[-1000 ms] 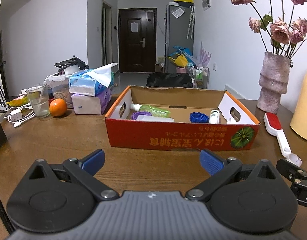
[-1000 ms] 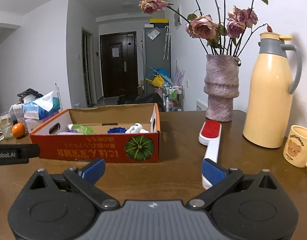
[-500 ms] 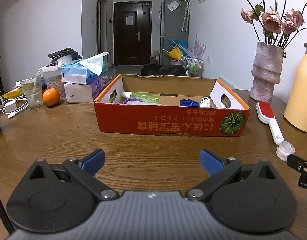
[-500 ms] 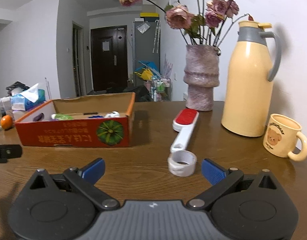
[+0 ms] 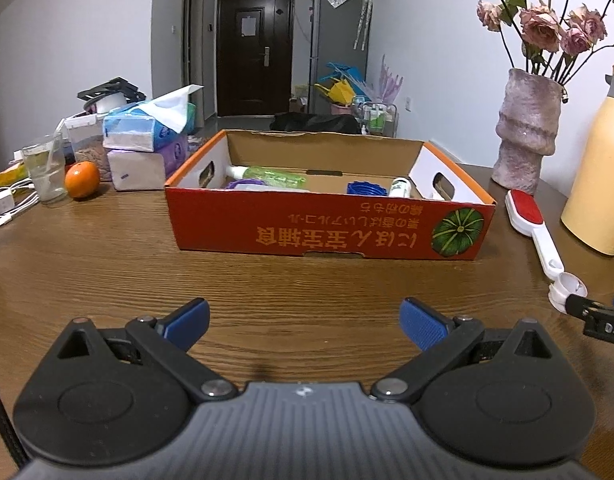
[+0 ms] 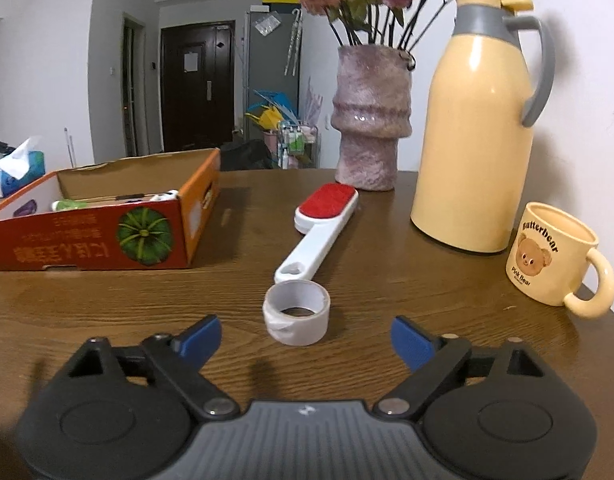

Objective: Organize rigid objects
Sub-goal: 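Grasp the white tape roll with the right tool, then move the left tool to the red-white lint roller while the right tool holds the tape roll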

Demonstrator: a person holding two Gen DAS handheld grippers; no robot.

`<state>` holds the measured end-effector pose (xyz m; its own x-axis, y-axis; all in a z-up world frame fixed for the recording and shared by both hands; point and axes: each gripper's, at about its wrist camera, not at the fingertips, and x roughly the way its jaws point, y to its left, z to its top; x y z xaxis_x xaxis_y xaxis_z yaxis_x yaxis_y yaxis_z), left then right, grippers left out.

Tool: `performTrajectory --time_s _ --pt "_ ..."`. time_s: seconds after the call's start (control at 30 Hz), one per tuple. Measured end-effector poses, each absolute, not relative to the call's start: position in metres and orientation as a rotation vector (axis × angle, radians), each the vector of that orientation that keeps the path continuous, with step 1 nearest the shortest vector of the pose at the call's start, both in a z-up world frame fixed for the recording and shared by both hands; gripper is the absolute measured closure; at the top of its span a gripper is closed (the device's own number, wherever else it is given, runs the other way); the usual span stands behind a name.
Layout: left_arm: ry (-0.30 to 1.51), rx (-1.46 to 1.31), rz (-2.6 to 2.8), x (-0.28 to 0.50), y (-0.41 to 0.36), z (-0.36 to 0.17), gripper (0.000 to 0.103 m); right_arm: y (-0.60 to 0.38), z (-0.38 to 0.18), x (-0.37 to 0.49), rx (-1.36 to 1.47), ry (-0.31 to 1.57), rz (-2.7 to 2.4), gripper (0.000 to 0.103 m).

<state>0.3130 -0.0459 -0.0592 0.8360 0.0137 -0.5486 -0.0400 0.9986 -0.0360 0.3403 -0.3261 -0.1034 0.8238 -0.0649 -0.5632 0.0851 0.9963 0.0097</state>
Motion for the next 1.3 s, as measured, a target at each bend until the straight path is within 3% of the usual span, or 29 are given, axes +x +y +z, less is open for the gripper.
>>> performTrajectory --time_s 0.3,0.5,0.6,1.3 --pt "0.579 -0.043 -0.008 0.32 -0.06 -0.06 0.0 -0.329 -0.112 0.363 0.034 0.636 -0.069 0.031" --pt "0.583 -0.054 -0.019 0.326 -0.066 -0.061 0.0 -0.331 -0.116 0.377 0.048 0.671 -0.05 0.046" --pt "0.585 -0.057 -0.027 0.328 -0.069 -0.062 0.0 -0.33 -0.117 0.382 0.045 0.684 -0.055 0.061" --pt "0.566 -0.055 -0.069 0.338 -0.102 -0.051 0.0 -0.348 -0.094 0.356 0.077 0.543 -0.092 0.061"
